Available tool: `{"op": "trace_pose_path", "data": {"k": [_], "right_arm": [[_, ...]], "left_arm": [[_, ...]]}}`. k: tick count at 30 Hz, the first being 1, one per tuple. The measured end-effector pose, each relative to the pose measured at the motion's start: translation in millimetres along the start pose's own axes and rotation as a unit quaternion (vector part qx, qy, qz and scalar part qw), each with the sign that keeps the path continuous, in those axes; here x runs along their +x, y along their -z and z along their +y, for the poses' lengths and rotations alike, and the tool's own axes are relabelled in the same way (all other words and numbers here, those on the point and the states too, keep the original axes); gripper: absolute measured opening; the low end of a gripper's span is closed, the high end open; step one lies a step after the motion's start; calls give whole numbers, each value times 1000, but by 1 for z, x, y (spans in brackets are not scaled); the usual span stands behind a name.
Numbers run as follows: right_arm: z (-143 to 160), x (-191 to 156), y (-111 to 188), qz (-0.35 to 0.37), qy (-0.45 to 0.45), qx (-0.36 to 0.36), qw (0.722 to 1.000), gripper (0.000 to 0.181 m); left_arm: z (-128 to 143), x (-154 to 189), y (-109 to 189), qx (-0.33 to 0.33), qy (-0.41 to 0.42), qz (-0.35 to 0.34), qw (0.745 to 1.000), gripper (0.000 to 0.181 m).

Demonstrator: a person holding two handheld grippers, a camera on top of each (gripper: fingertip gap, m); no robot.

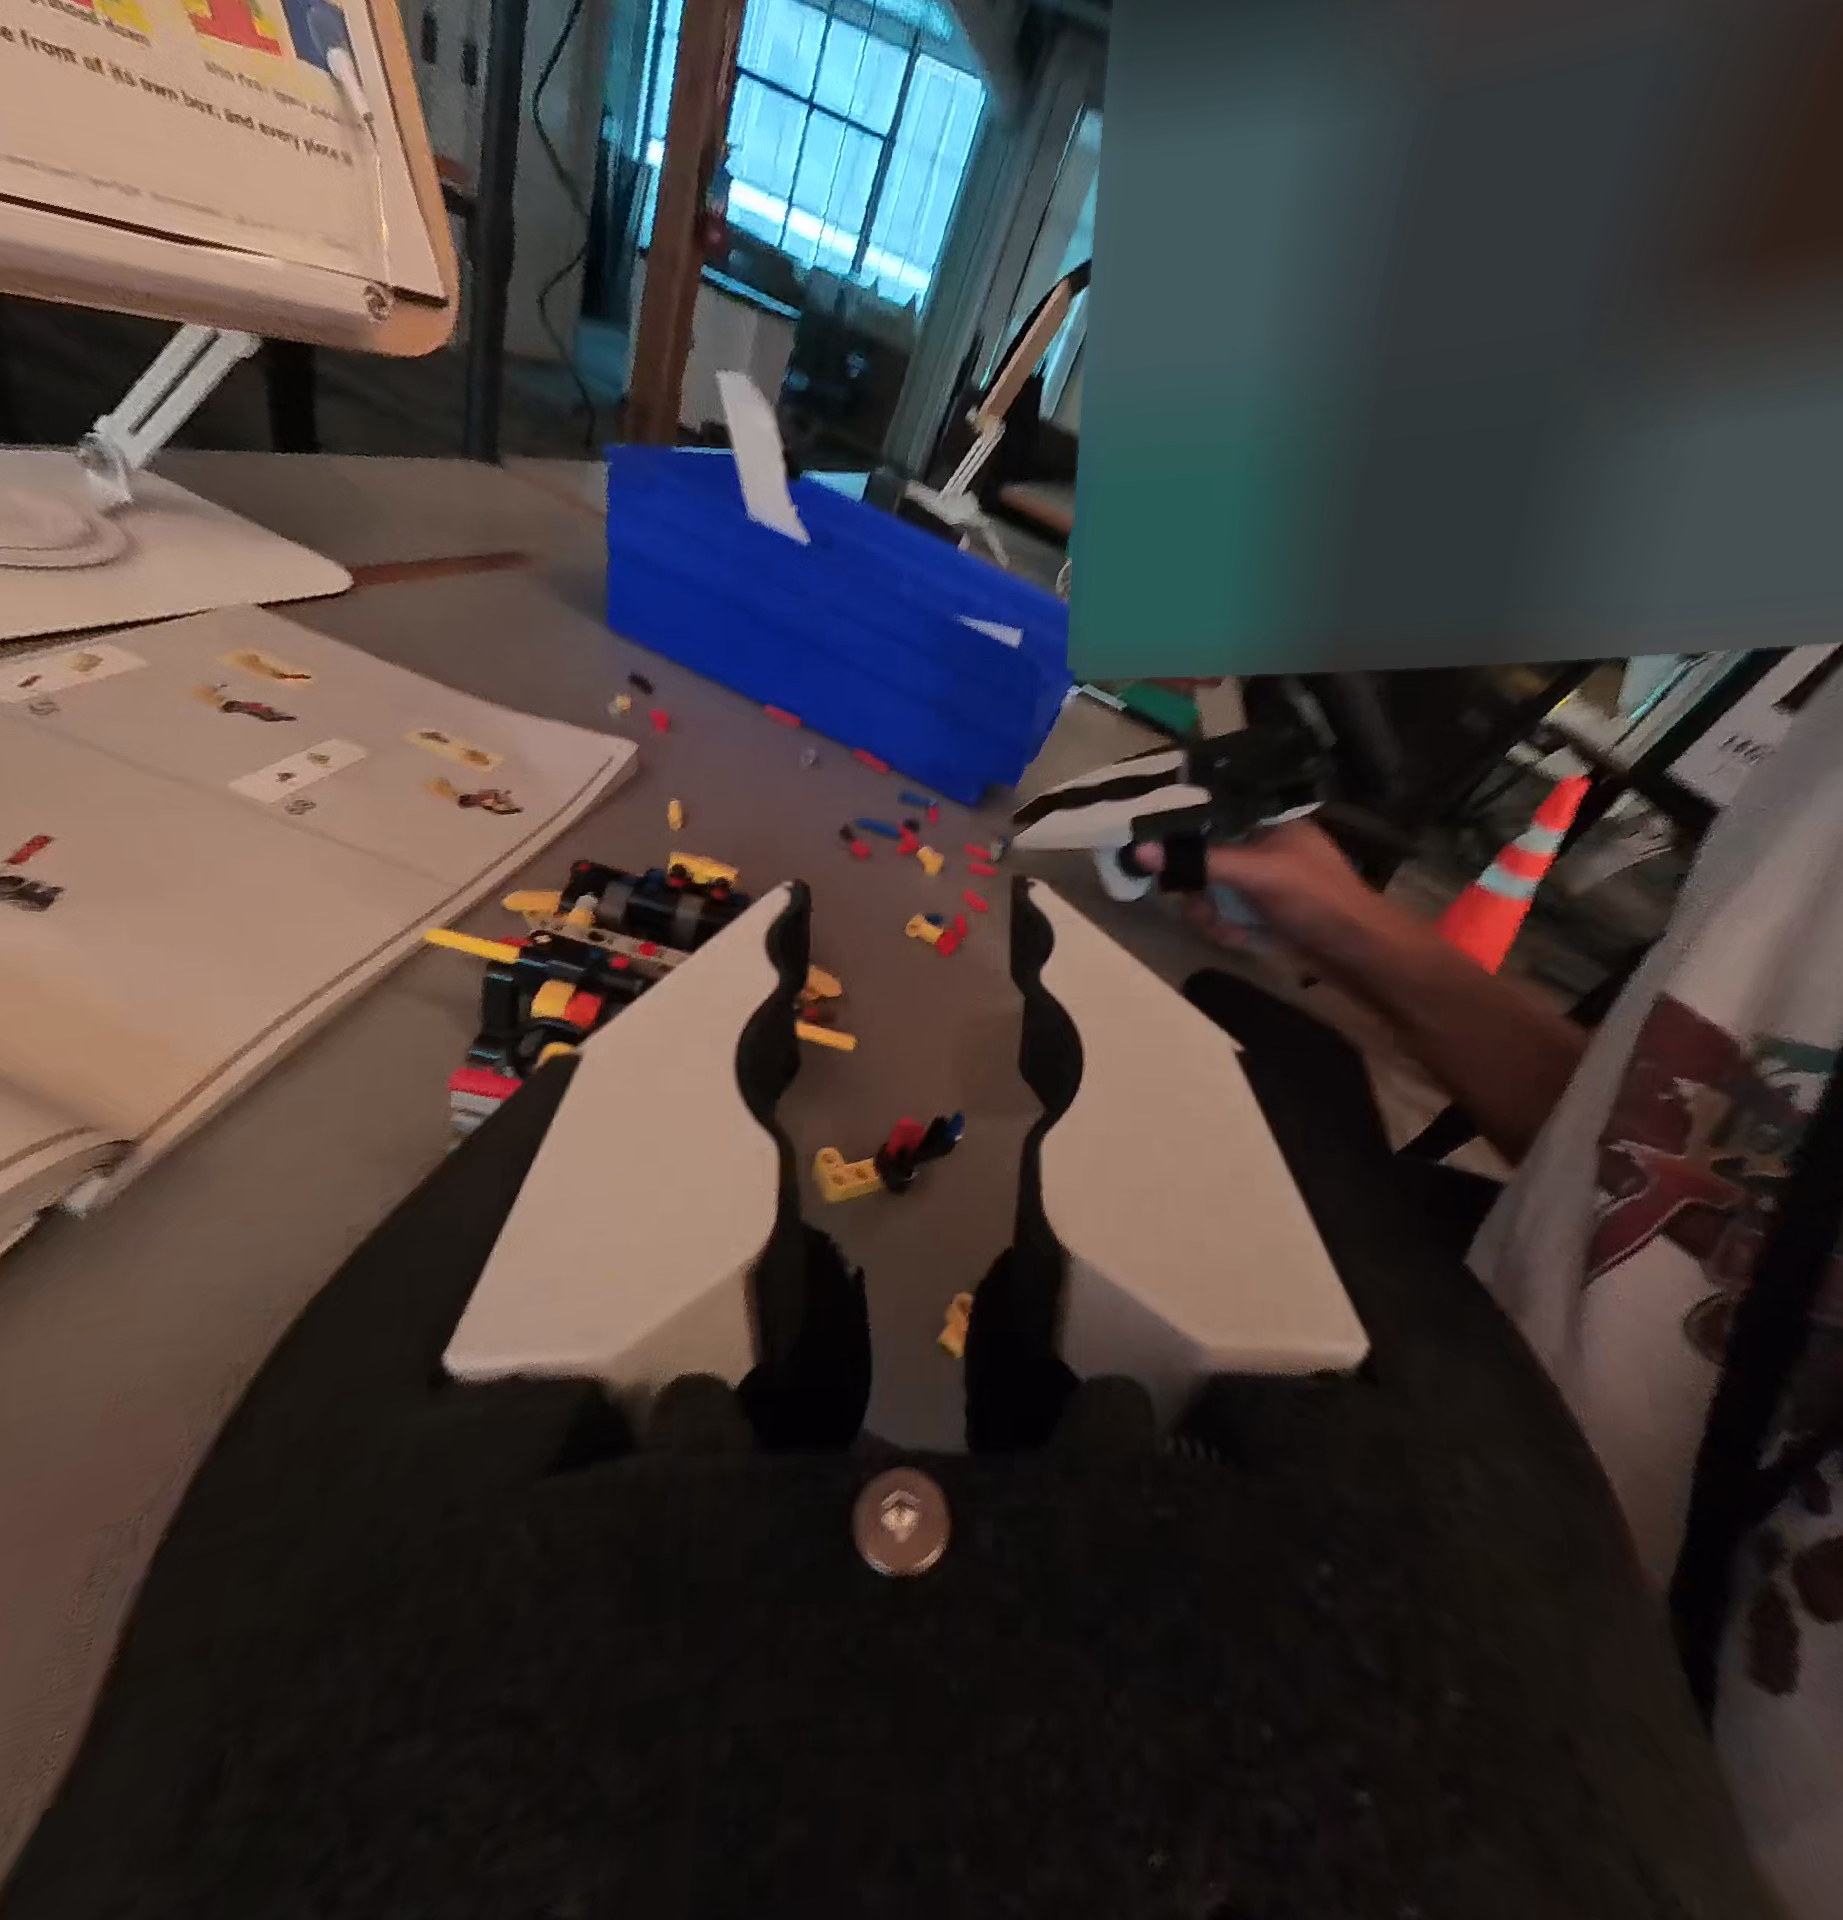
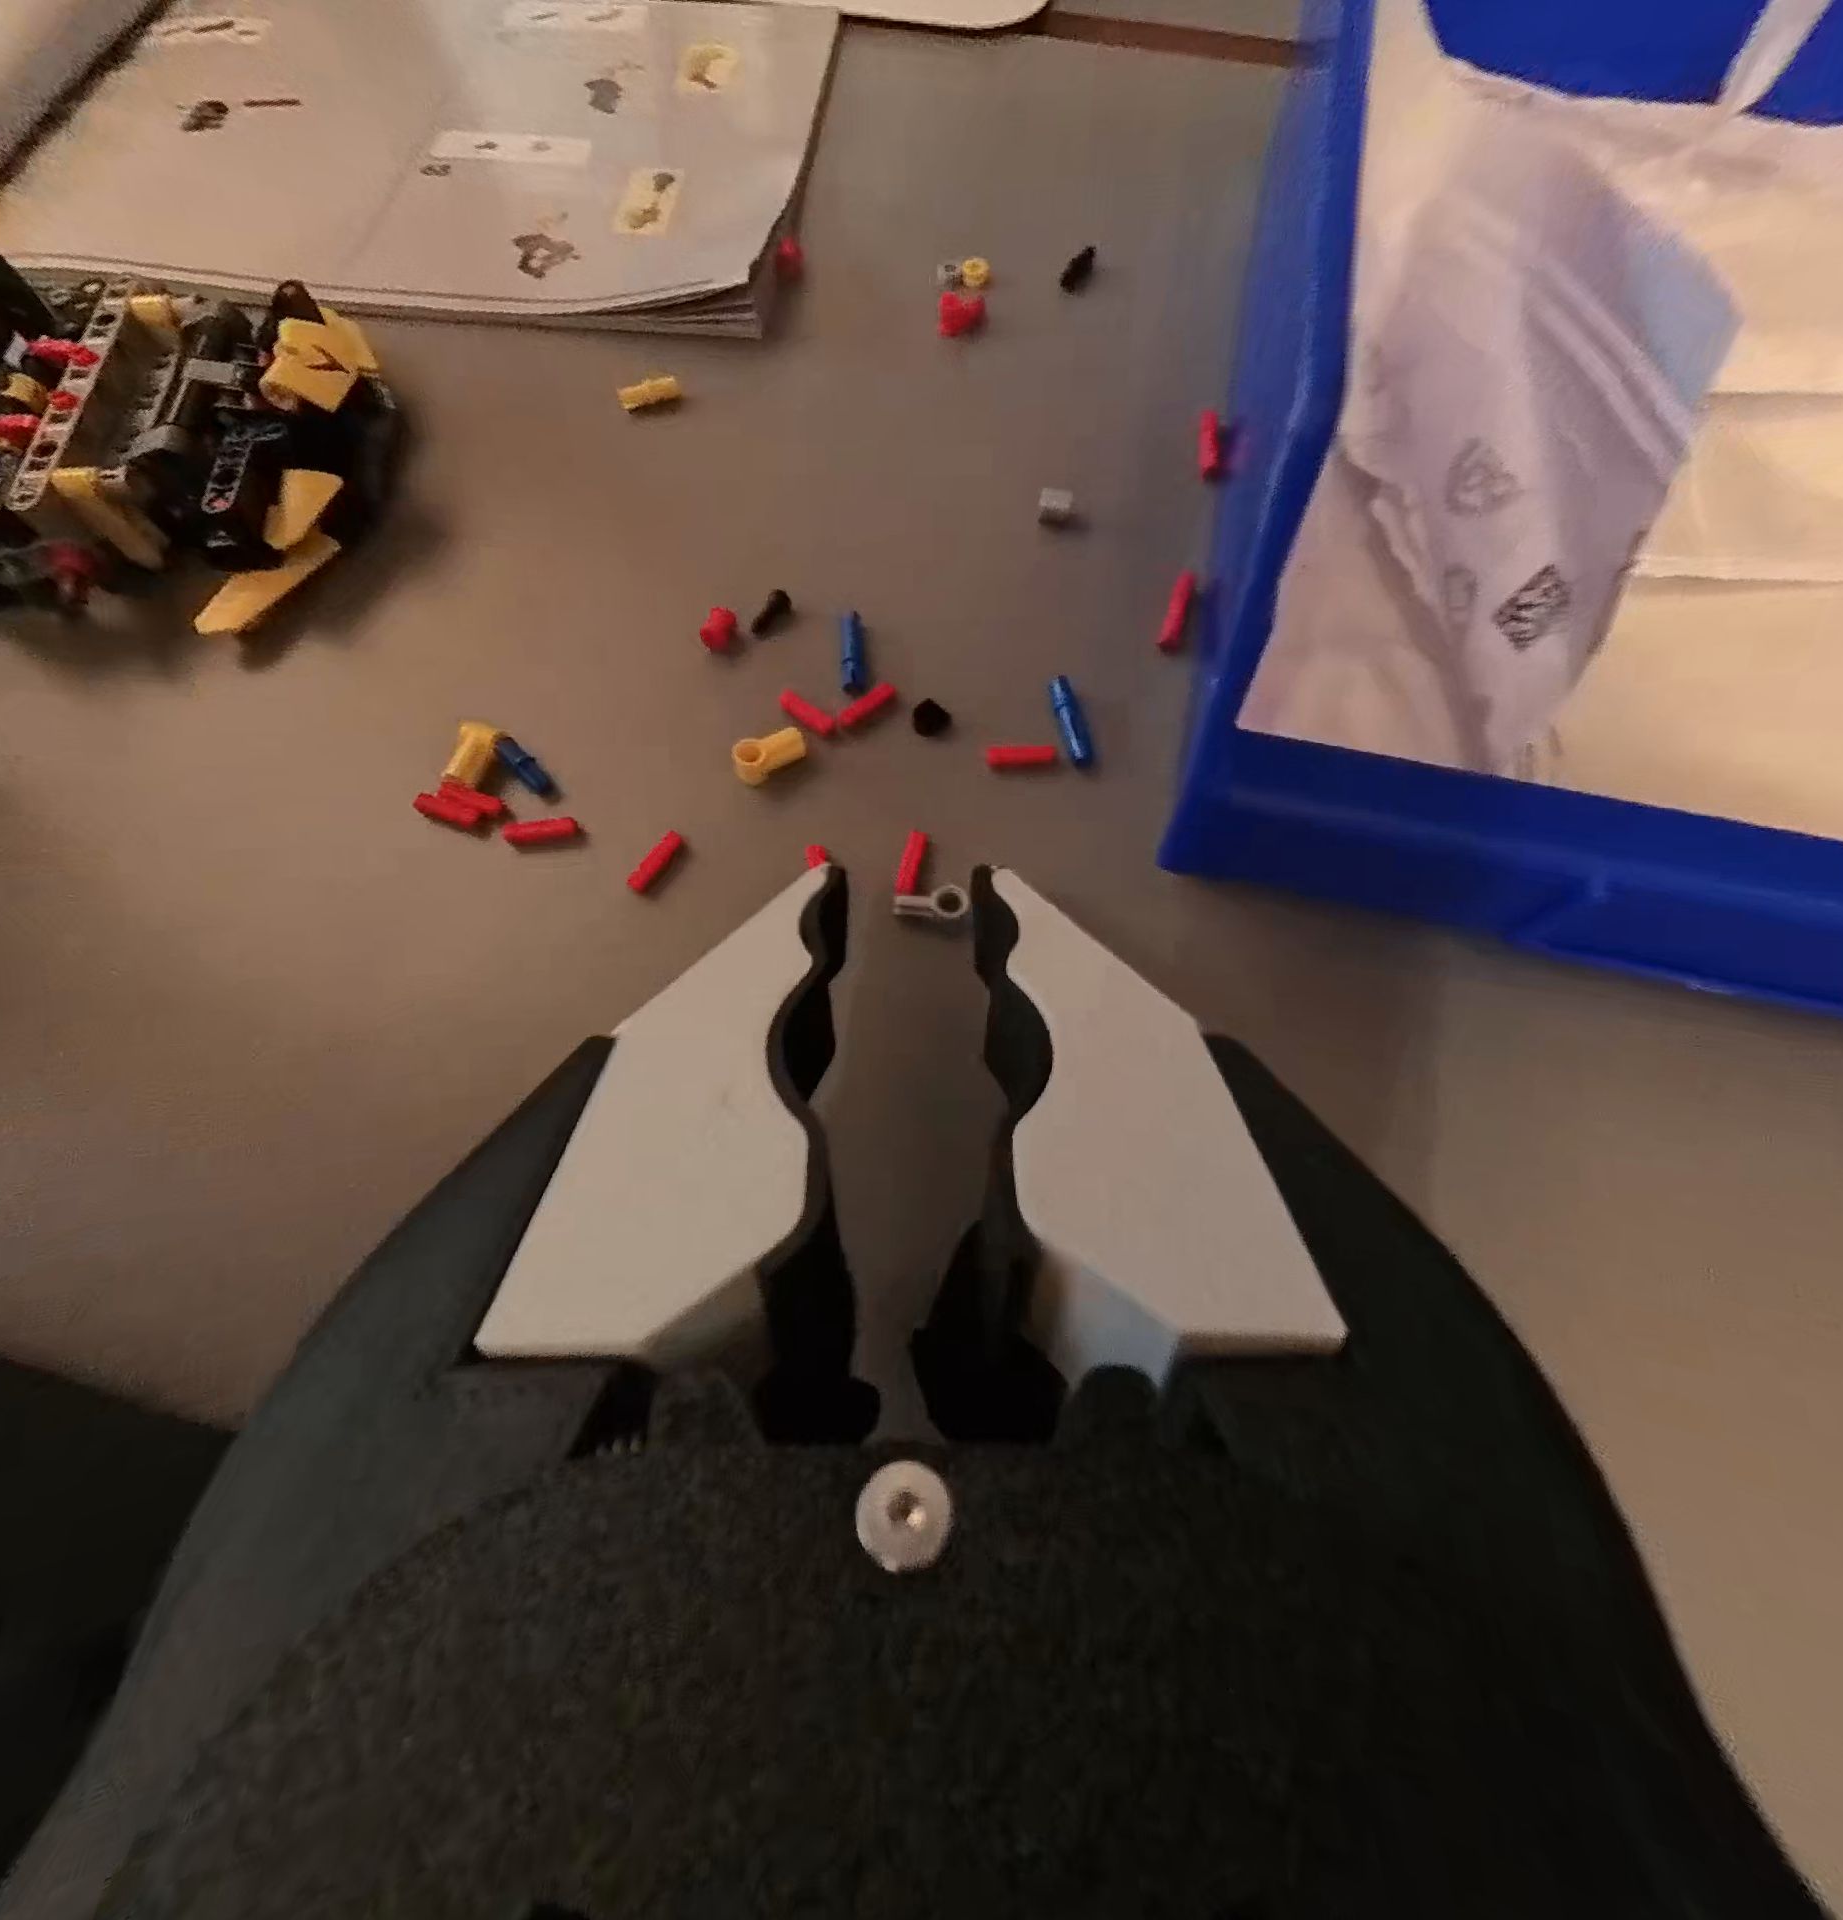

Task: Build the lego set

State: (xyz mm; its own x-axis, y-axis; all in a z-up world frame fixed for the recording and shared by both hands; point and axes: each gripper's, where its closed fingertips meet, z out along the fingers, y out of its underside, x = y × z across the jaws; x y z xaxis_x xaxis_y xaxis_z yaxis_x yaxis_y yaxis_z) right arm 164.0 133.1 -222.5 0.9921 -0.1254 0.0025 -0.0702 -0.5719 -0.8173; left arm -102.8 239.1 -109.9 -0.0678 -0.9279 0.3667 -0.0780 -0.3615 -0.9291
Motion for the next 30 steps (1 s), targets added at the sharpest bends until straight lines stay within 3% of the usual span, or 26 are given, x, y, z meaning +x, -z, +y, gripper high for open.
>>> {"op": "trace_pose_path", "data": {"k": [11, 19, 22, 24, 27, 30], "right_arm": [[13, 2, -15, 19, 38, -56, 998, 15], [1, -9, -10, 15, 48, -31, 998, 14], [-28, -55, 2, -48, 91, 17, 995, 14], [-36, -110, 5, -141, 143, 26, 979, 14], [-31, -197, 7, -294, 219, -1, 930, 15], [-16, -248, 0, -377, 271, -46, 884, 15]], "left_arm": [[14, -1, 4, -17, -9, -9, 1000, 38], [13, 2, 5, -17, -24, -14, 999, 38], [13, 2, 7, -22, -38, -19, 999, 36], [17, 6, 8, -32, -67, -14, 997, 19], [23, 9, 6, -36, -81, -13, 996, 19], [23, 12, 5, -33, -80, -6, 996, 20]]}}
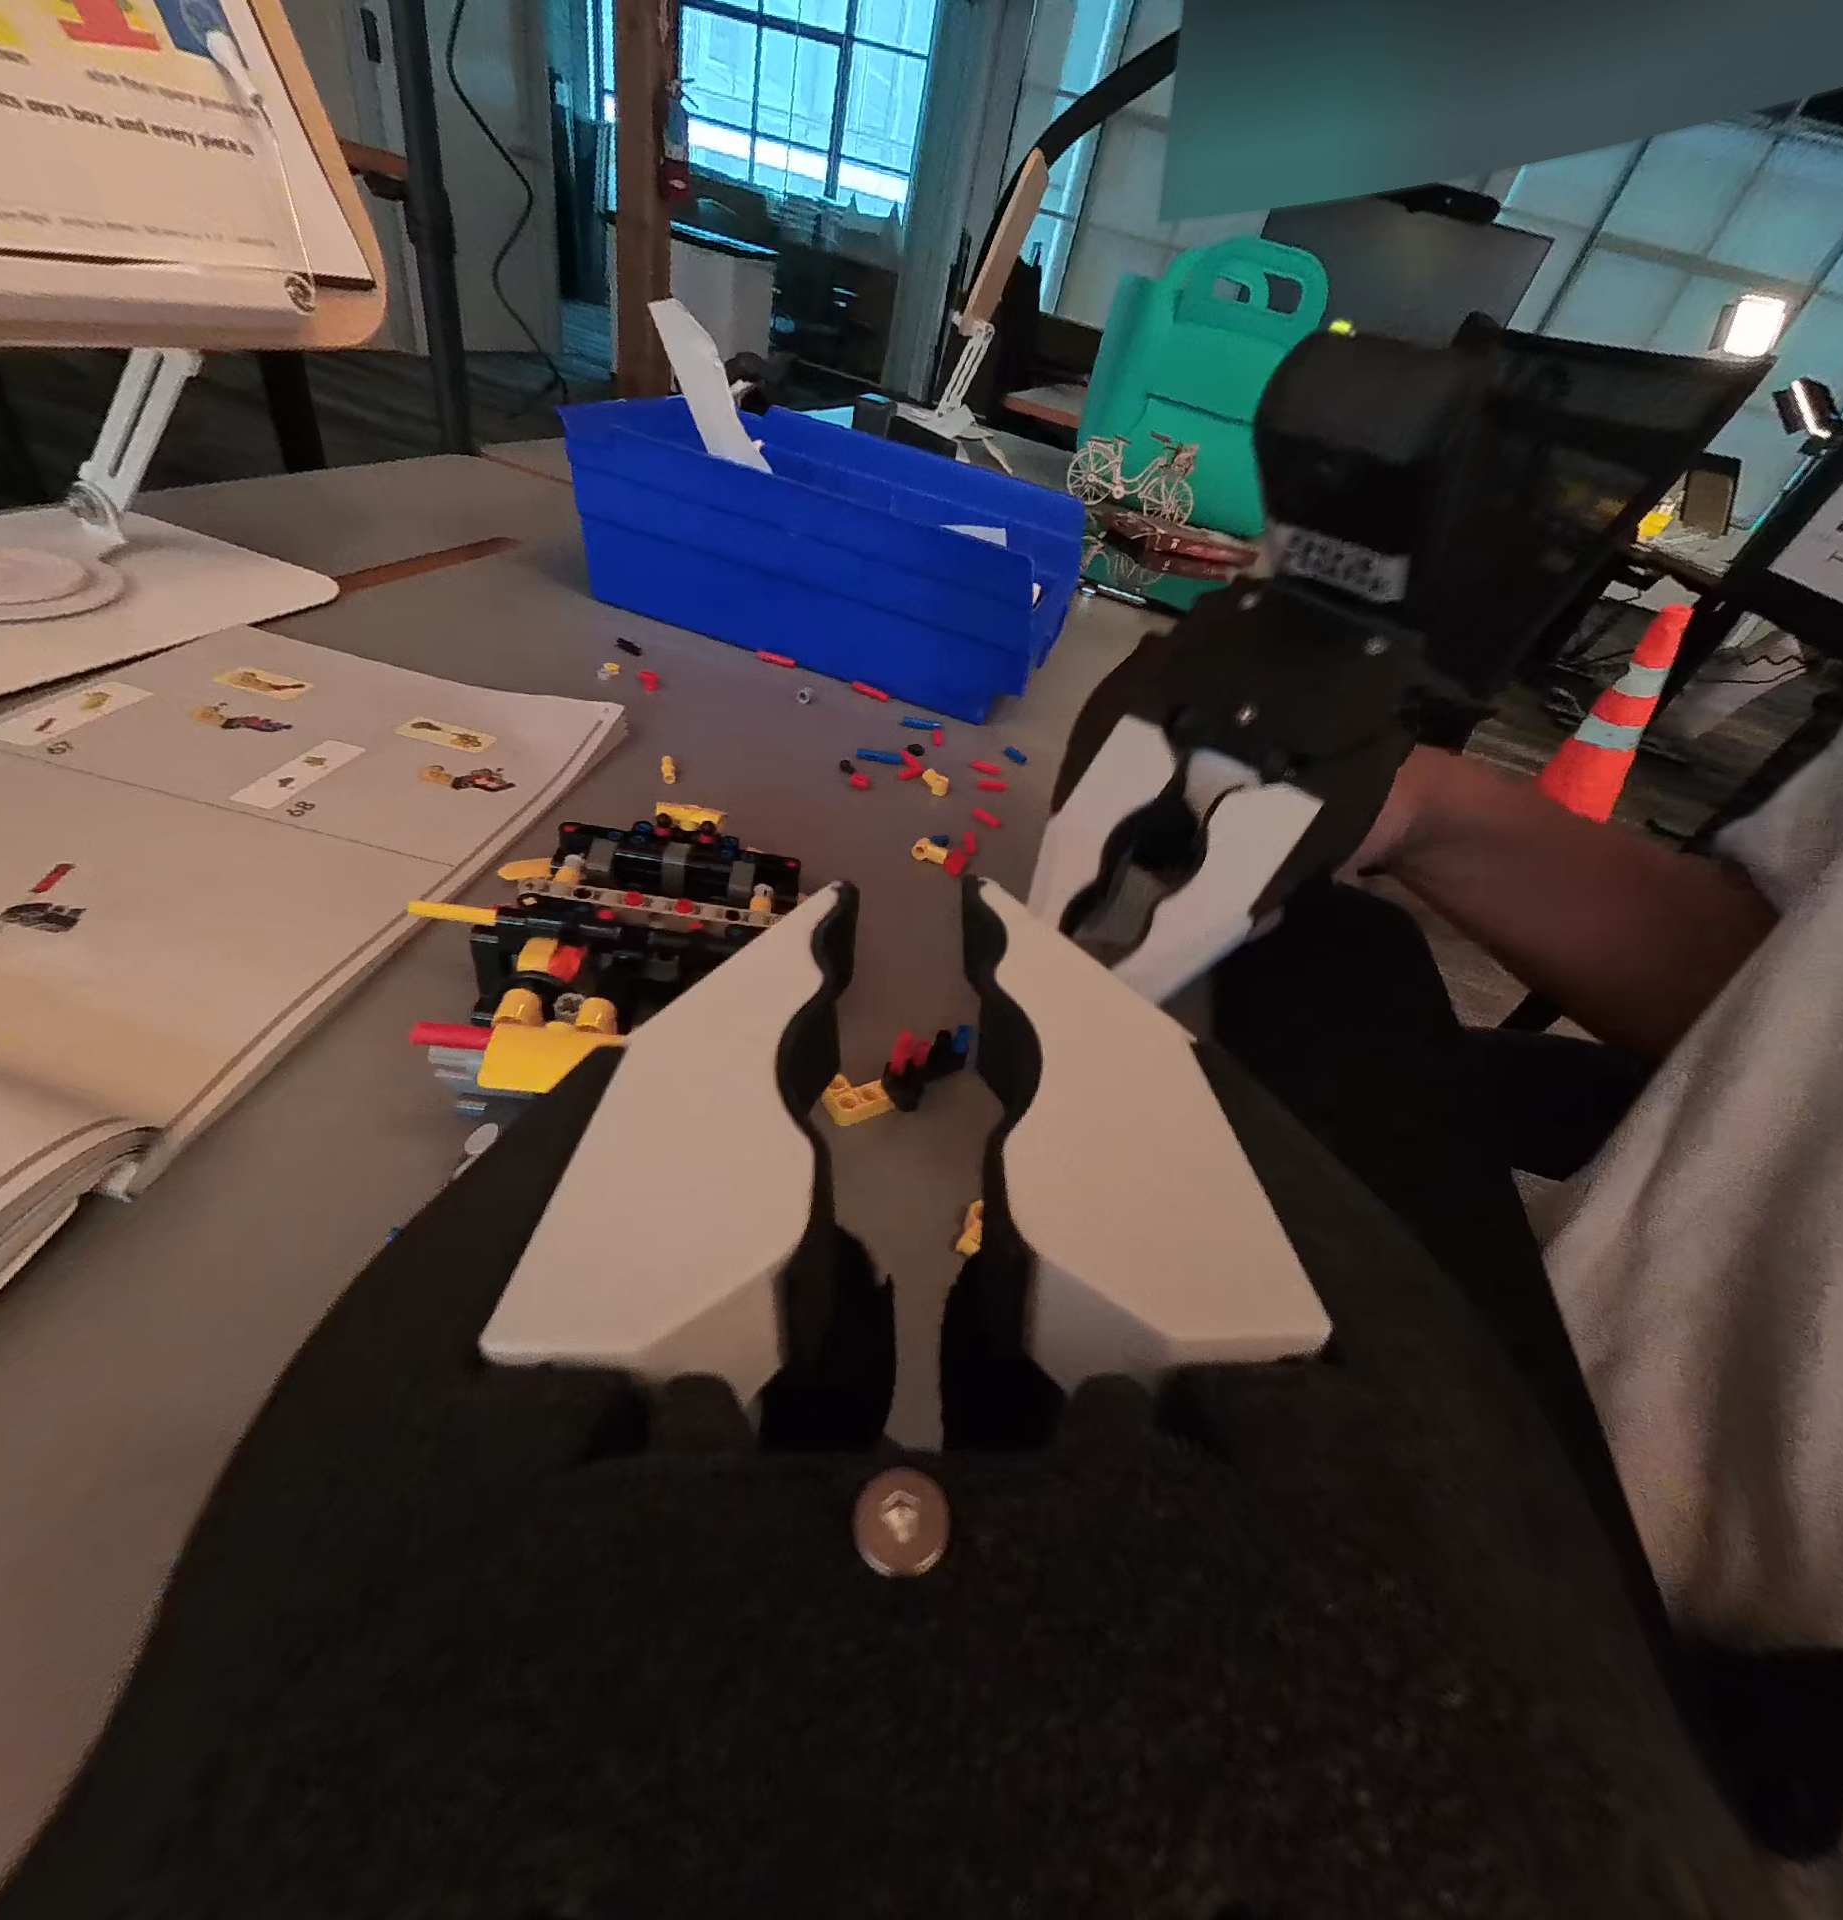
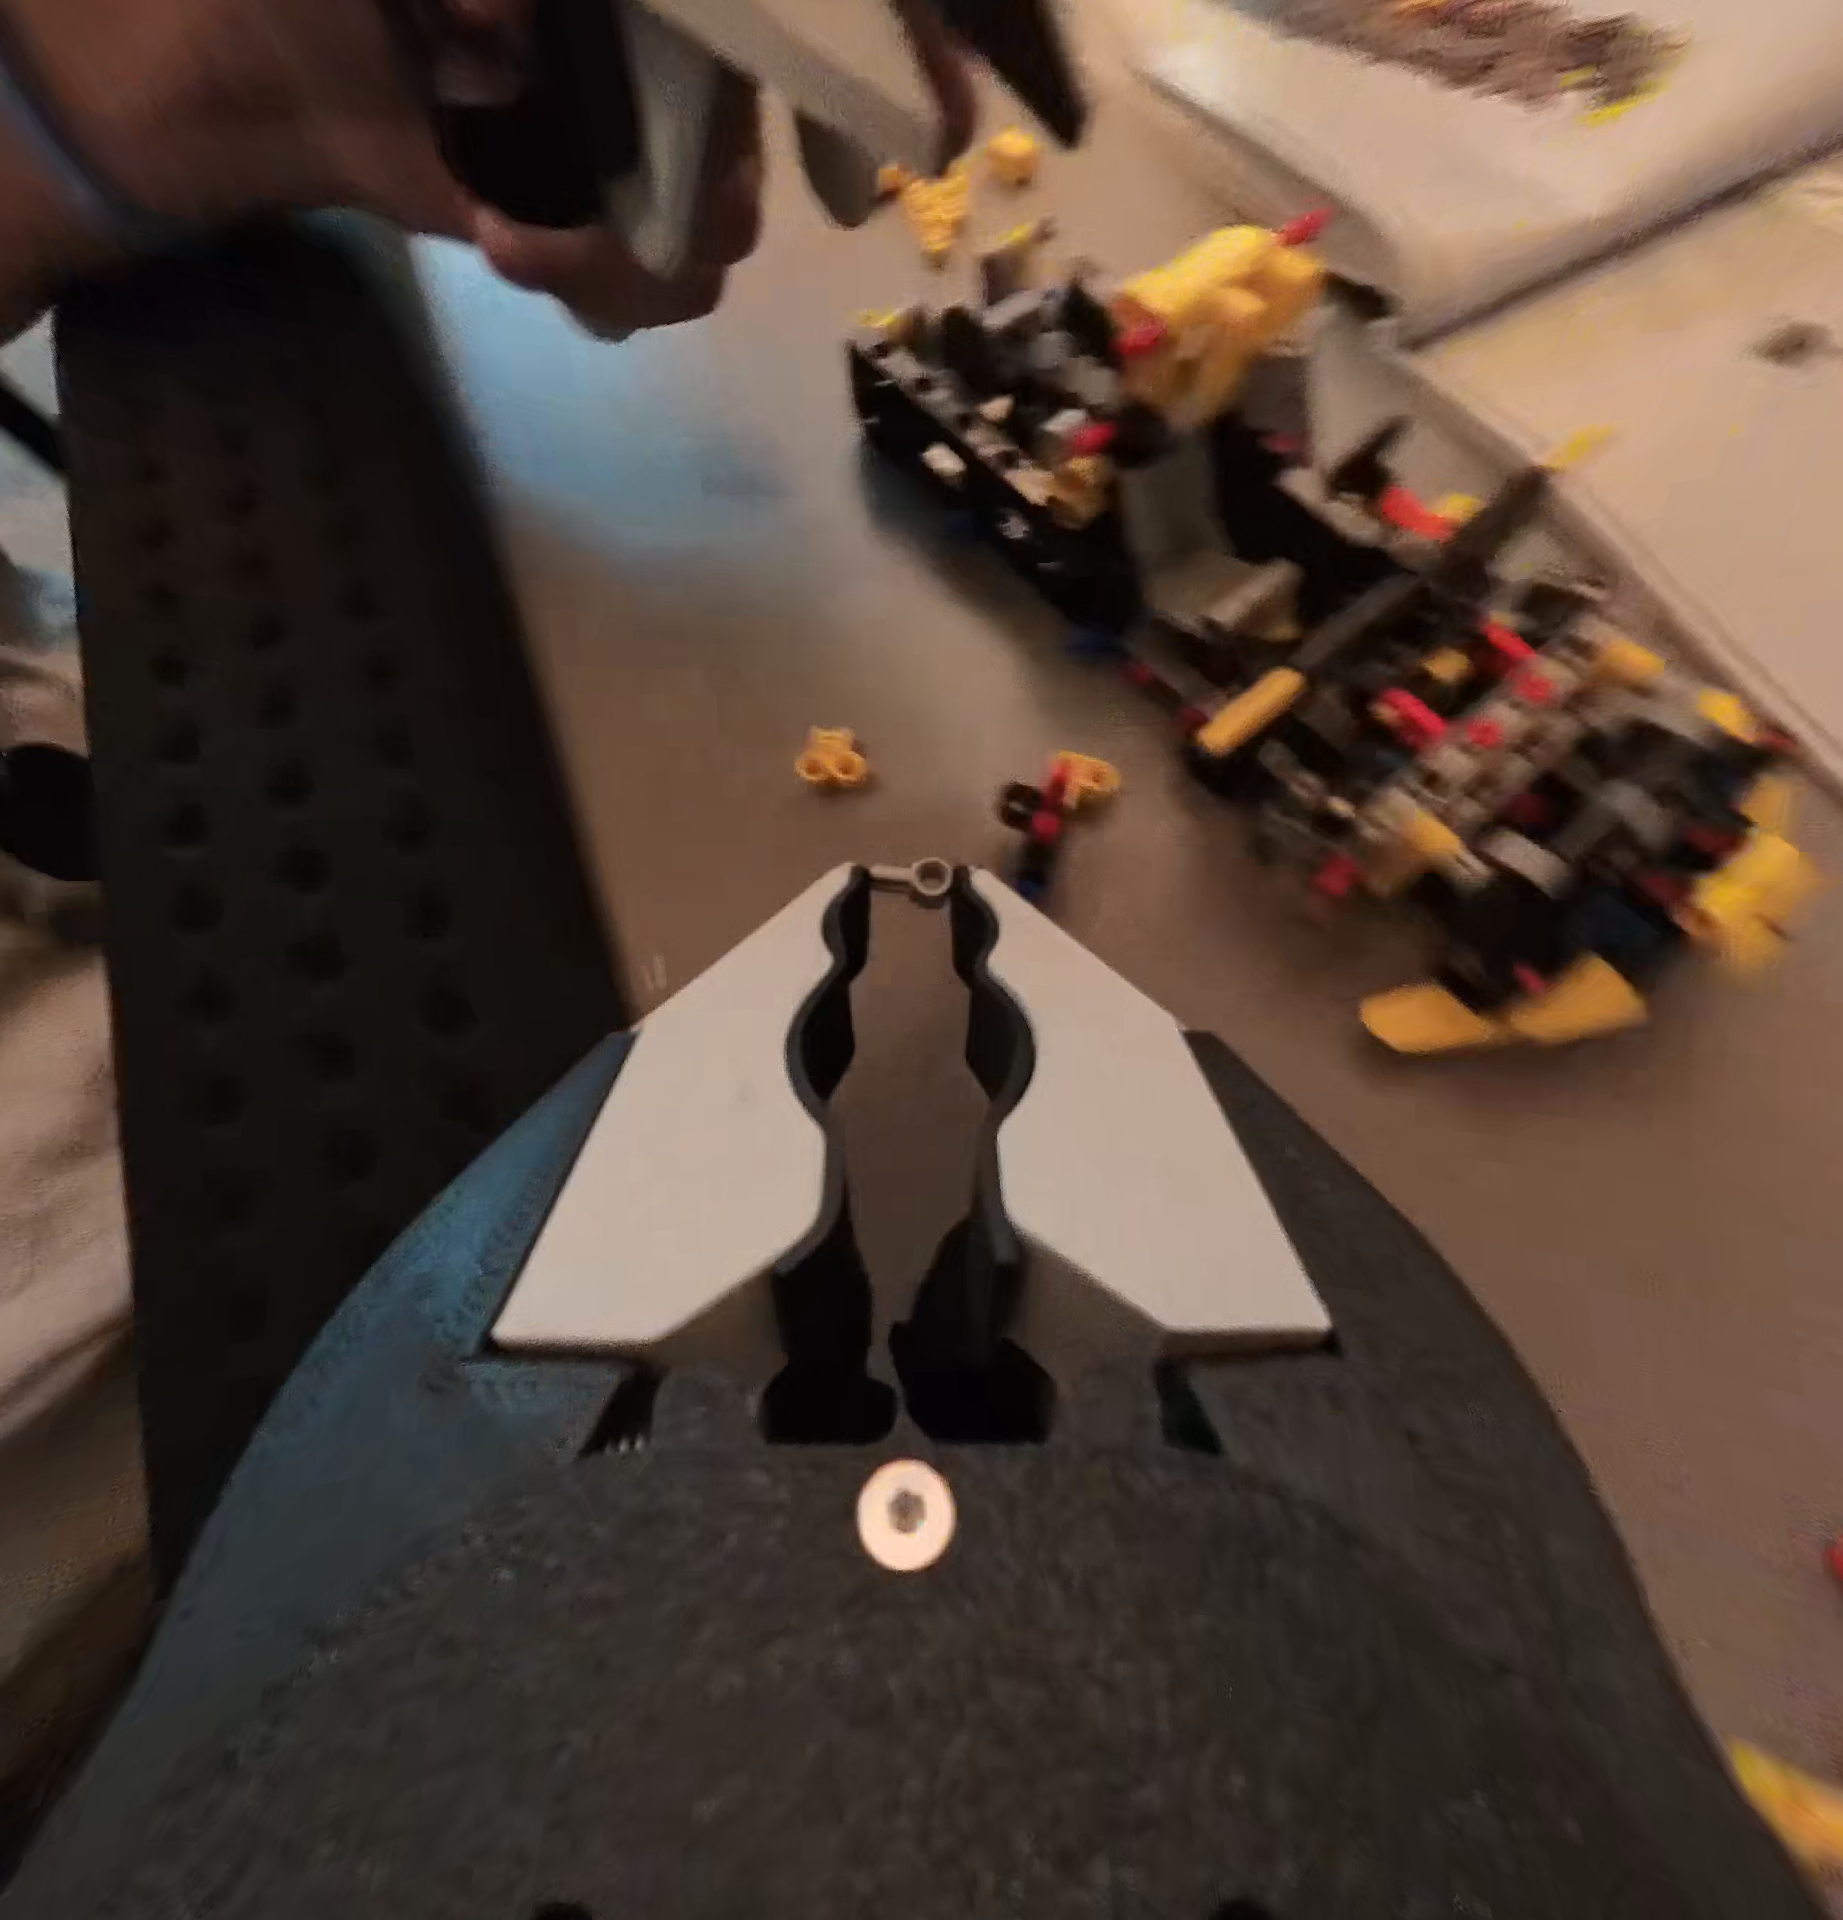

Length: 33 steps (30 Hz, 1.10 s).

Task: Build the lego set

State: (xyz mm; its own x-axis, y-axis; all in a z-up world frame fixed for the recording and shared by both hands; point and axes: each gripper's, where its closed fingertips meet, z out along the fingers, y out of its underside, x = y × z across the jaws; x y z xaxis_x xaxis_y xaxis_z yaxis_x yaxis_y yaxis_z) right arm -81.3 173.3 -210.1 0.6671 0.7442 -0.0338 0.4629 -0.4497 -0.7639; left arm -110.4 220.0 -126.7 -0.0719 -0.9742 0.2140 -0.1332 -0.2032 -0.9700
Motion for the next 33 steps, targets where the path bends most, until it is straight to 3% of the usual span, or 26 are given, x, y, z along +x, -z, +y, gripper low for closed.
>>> {"op": "trace_pose_path", "data": {"k": [4, 9, 13, 18, 22, 25, 27, 29, 33], "right_arm": [[5, -9, -30, -25, 64, -51, 996, 15], [11, -13, -36, -19, 94, -62, 993, 15], [-10, 3, -28, 32, 100, 28, 994, 15], [-27, 53, 5, 203, 132, 97, 965, 15], [-48, 40, 22, 209, 153, 170, 951, 14], [-51, 35, 23, 215, 175, 177, 944, 14], [-43, 28, 15, 185, 179, 160, 953, 15], [-33, 7, 3, 98, 150, 138, 974, 15], [-10, -16, -11, -21, 106, 76, 991, 15]], "left_arm": [[0, -1, -1, 6, -19, -13, 1000, 20], [-1, -6, -1, 10, -16, -28, 999, 20], [-1, -7, 1, 7, 53, -7, 999, 20], [-1, -11, 3, 14, 114, 6, 993, 20], [5, -6, 0, -3, 114, 11, 993, 20], [13, -5, -4, -23, 111, 9, 993, 20], [19, -8, -4, -39, 112, 1, 993, 20], [25, -7, -5, -55, 106, 3, 993, 20], [53, 28, 0, -149, 13, 84, 985, 22]]}}
